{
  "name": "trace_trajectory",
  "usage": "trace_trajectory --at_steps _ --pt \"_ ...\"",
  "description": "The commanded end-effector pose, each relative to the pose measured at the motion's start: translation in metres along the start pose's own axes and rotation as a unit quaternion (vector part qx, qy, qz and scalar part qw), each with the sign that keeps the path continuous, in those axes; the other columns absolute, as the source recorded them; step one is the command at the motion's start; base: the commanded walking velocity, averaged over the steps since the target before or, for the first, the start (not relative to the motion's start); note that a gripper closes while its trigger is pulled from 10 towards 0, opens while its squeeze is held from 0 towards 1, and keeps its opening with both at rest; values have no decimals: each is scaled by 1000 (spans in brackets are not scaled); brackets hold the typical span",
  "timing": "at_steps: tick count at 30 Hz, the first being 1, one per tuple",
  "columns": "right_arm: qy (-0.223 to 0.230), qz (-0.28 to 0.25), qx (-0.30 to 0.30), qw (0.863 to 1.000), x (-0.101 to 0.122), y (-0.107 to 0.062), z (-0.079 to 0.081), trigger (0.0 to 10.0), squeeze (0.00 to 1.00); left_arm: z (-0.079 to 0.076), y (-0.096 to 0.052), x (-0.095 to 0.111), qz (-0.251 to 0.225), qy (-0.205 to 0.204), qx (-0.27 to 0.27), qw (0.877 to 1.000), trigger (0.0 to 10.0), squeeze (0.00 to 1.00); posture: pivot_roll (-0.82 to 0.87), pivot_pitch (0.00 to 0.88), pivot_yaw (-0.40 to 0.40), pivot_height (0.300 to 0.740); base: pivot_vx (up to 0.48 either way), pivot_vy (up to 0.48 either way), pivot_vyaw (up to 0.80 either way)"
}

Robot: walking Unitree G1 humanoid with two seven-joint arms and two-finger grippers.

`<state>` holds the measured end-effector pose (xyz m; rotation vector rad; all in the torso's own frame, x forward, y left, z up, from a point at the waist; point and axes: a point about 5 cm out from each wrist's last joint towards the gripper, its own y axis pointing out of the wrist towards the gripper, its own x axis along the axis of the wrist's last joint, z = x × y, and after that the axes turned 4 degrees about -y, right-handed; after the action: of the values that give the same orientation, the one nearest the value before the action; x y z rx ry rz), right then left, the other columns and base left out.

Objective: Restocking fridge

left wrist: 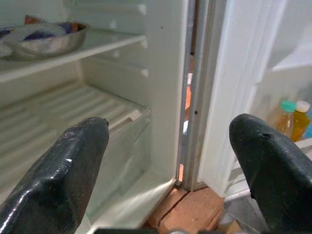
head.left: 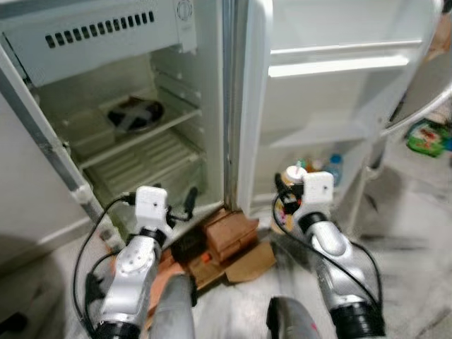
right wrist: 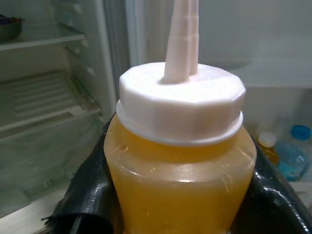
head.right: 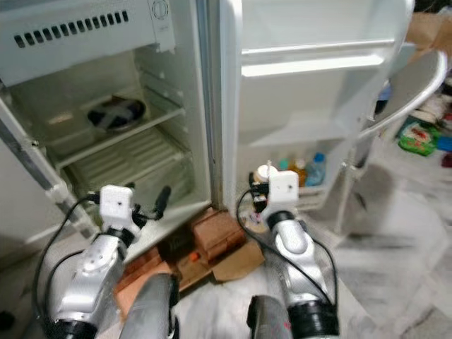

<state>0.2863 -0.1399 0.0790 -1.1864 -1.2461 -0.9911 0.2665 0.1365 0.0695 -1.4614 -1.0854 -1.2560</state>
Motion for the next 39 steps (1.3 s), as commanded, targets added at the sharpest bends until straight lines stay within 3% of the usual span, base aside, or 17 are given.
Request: trace_trajectory --at_steps 1,9,39 --pt "-4 -17 -5 1000 9 3 -5 10000 0 -2 5 10 -19 4 -3 1000 10000 0 48 29 8 647 0 0 0" --pt "-3 -19 -2 1000 9 3 -4 10000 0 -2 4 12 -27 7 -13 1000 10000 0 49 27 10 647 0 0 0" --pt "-4 -13 17 1000 6 4 2 10000 0 -5 4 12 -24 1 -26 999 10000 0 52 25 12 647 290 0 0"
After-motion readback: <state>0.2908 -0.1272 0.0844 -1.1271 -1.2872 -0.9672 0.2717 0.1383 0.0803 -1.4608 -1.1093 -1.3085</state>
